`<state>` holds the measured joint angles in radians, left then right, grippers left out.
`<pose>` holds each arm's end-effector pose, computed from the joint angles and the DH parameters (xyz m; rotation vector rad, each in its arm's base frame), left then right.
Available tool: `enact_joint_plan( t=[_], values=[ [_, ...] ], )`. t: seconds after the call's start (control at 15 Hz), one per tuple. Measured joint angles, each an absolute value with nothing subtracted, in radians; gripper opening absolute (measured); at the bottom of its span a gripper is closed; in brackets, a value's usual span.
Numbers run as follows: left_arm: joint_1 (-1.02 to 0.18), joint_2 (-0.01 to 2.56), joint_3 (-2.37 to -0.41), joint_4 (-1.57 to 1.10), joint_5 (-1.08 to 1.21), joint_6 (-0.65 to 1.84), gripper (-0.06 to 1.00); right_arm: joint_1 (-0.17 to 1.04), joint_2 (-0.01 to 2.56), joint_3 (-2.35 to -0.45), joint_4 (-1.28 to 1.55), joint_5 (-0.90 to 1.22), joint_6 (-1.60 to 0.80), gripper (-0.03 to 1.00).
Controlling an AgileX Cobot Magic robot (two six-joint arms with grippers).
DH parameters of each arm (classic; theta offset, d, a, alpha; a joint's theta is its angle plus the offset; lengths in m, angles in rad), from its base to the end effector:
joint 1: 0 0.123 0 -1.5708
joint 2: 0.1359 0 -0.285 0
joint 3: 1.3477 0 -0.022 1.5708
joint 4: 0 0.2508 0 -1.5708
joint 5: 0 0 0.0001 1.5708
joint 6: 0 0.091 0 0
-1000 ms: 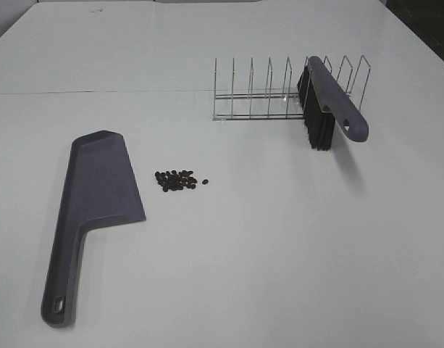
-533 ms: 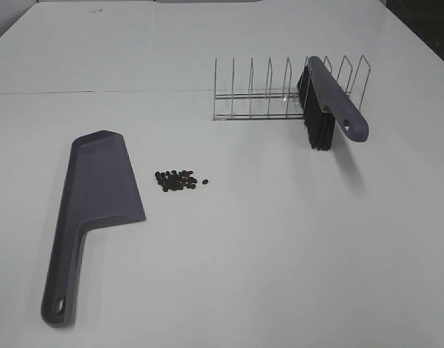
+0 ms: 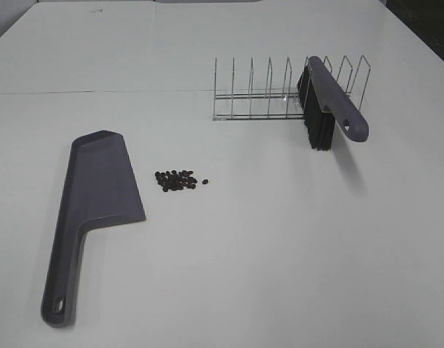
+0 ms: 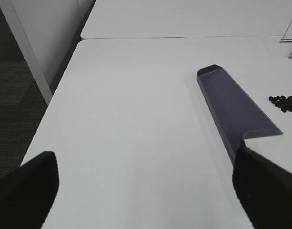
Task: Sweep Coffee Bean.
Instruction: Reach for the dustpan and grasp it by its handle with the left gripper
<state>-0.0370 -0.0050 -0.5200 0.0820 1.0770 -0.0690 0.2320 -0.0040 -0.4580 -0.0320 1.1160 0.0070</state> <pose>-0.0086 0.0069 0.2817 -0.0383 2.0327 0.0312 -0.0027 -0.0033 0.2613 -0.2383 2.1255 0.1012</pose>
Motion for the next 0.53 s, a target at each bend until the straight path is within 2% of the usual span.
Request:
enact_joint_plan(
  t=[0.2, 0.53],
  values=[
    [-0.037, 0.059, -0.52, 0.082, 1.077, -0.069, 0.91, 0.232, -0.004, -0.458, -0.032, 1.116, 0.007, 0.72],
    [-0.037, 0.329, -0.519, 0.082, 1.076, -0.069, 0.91, 0.232, -0.004, -0.457, -0.032, 1.116, 0.007, 0.72]
  ],
)
